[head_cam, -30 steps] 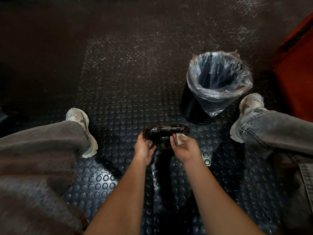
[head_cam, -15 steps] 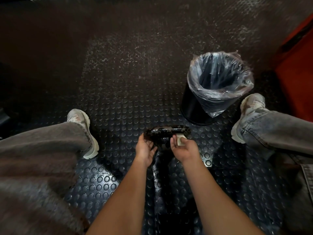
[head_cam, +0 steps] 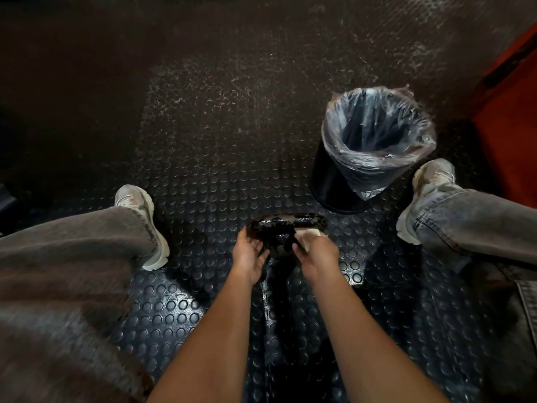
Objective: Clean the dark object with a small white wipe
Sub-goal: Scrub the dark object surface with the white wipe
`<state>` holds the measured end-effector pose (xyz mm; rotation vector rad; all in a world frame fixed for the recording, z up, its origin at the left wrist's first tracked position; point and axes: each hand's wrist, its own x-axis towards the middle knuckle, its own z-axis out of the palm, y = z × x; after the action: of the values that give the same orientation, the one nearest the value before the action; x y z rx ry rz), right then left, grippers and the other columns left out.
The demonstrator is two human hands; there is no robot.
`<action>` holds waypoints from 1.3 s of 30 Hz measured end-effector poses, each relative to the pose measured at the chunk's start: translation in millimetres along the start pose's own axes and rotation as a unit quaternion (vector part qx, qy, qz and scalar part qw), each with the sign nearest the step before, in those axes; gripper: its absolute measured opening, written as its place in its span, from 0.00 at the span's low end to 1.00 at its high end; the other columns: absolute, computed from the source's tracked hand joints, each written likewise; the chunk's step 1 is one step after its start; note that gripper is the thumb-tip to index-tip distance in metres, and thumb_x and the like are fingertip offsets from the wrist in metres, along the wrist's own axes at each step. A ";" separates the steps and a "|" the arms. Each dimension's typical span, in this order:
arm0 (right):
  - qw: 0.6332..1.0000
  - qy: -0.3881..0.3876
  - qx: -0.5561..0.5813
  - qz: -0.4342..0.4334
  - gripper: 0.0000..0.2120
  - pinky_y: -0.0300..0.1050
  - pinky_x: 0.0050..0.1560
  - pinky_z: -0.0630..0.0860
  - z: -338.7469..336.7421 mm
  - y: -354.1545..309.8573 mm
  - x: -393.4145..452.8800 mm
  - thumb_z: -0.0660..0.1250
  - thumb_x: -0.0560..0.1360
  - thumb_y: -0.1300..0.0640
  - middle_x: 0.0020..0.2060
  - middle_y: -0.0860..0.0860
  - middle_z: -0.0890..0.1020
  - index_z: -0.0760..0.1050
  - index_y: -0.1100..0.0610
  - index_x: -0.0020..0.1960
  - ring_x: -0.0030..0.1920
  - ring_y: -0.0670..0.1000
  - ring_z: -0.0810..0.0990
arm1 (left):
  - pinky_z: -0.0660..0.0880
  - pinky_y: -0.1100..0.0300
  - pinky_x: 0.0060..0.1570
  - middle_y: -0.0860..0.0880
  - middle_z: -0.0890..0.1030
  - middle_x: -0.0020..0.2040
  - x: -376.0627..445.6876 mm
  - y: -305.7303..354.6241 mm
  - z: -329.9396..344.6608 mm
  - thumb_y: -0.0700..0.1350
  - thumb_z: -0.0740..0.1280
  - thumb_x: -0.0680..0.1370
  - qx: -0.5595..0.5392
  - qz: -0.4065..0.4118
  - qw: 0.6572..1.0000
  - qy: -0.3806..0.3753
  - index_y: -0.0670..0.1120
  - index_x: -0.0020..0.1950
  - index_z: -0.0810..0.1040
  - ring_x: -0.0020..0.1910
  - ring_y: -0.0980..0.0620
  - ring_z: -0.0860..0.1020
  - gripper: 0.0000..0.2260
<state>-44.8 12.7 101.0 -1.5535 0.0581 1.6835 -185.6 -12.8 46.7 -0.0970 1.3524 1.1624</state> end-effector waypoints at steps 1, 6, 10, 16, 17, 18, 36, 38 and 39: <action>0.997 0.001 0.061 0.039 0.09 0.49 0.50 0.79 -2.0 -1.2 3.4 0.61 0.80 0.69 0.53 0.60 0.82 0.75 0.63 0.58 0.51 0.53 0.83 | 0.68 0.45 0.72 0.44 0.80 0.66 0.4 -0.5 0.0 0.56 0.55 0.85 -0.001 0.000 1.000 -0.001 0.44 0.71 0.75 0.67 0.46 0.76 0.22; 0.975 0.013 0.165 0.149 0.16 0.51 0.56 0.75 -6.8 -5.0 12.0 0.54 0.84 0.67 0.49 0.60 0.78 0.70 0.64 0.70 0.48 0.54 0.81 | 0.67 0.45 0.73 0.45 0.80 0.66 1.6 -0.9 -0.7 0.56 0.54 0.85 0.001 0.001 1.000 -0.003 0.44 0.72 0.74 0.68 0.47 0.76 0.23; 0.976 0.000 0.128 0.175 0.17 0.51 0.59 0.74 -10.2 -15.1 10.4 0.52 0.84 0.67 0.58 0.60 0.80 0.68 0.67 0.70 0.64 0.54 0.79 | 0.67 0.45 0.73 0.44 0.80 0.66 -1.2 0.2 1.3 0.56 0.54 0.85 0.001 0.002 1.000 -0.004 0.44 0.71 0.74 0.67 0.47 0.76 0.22; 0.988 -0.054 0.005 0.144 0.06 0.53 0.55 0.78 11.8 -19.5 -5.9 0.61 0.82 0.65 0.47 0.57 0.82 0.76 0.63 0.51 0.51 0.53 0.83 | 0.65 0.46 0.74 0.44 0.80 0.66 -2.9 1.4 3.0 0.55 0.53 0.85 0.001 0.002 1.000 -0.009 0.44 0.71 0.74 0.68 0.47 0.75 0.22; 0.987 -0.052 0.020 0.154 0.07 0.52 0.53 0.78 11.5 -18.5 -3.0 0.60 0.82 0.64 0.48 0.56 0.82 0.77 0.63 0.52 0.50 0.52 0.82 | 0.66 0.46 0.74 0.44 0.80 0.66 -3.5 1.9 2.8 0.55 0.53 0.85 -0.001 0.003 1.000 -0.009 0.44 0.71 0.74 0.68 0.47 0.75 0.22; 0.984 -0.045 0.051 0.162 0.07 0.52 0.51 0.78 9.9 -17.7 0.2 0.60 0.83 0.62 0.47 0.56 0.82 0.76 0.62 0.54 0.50 0.52 0.82 | 0.66 0.46 0.74 0.44 0.80 0.66 -3.6 1.7 2.6 0.55 0.53 0.85 -0.002 0.004 1.000 -0.008 0.44 0.71 0.74 0.68 0.47 0.75 0.22; 0.987 -0.039 0.148 0.046 0.06 0.51 0.53 0.80 -3.0 12.3 1.9 0.64 0.82 0.63 0.54 0.56 0.83 0.76 0.58 0.58 0.54 0.51 0.84 | 0.69 0.47 0.71 0.44 0.82 0.62 -5.9 3.7 3.0 0.54 0.54 0.85 -0.002 0.001 1.000 -0.009 0.44 0.68 0.77 0.64 0.47 0.78 0.20; 0.975 -0.042 0.203 0.079 0.07 0.51 0.57 0.78 -5.6 6.6 6.1 0.62 0.83 0.63 0.54 0.57 0.81 0.75 0.61 0.60 0.55 0.52 0.81 | 0.69 0.47 0.71 0.45 0.82 0.63 -4.7 2.5 2.8 0.55 0.54 0.85 -0.002 -0.001 1.000 -0.008 0.45 0.68 0.76 0.64 0.47 0.77 0.20; 0.970 -0.040 0.219 0.097 0.09 0.51 0.59 0.77 -6.0 4.1 7.7 0.60 0.84 0.63 0.53 0.58 0.80 0.74 0.62 0.61 0.56 0.53 0.80 | 0.69 0.47 0.72 0.45 0.81 0.63 -4.3 1.6 2.8 0.55 0.54 0.85 -0.002 -0.001 1.000 -0.008 0.45 0.68 0.76 0.65 0.47 0.77 0.21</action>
<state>-41.6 10.8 91.1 -1.1747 0.5190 1.7367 -183.8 -12.8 51.7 -0.0934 1.3357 1.1620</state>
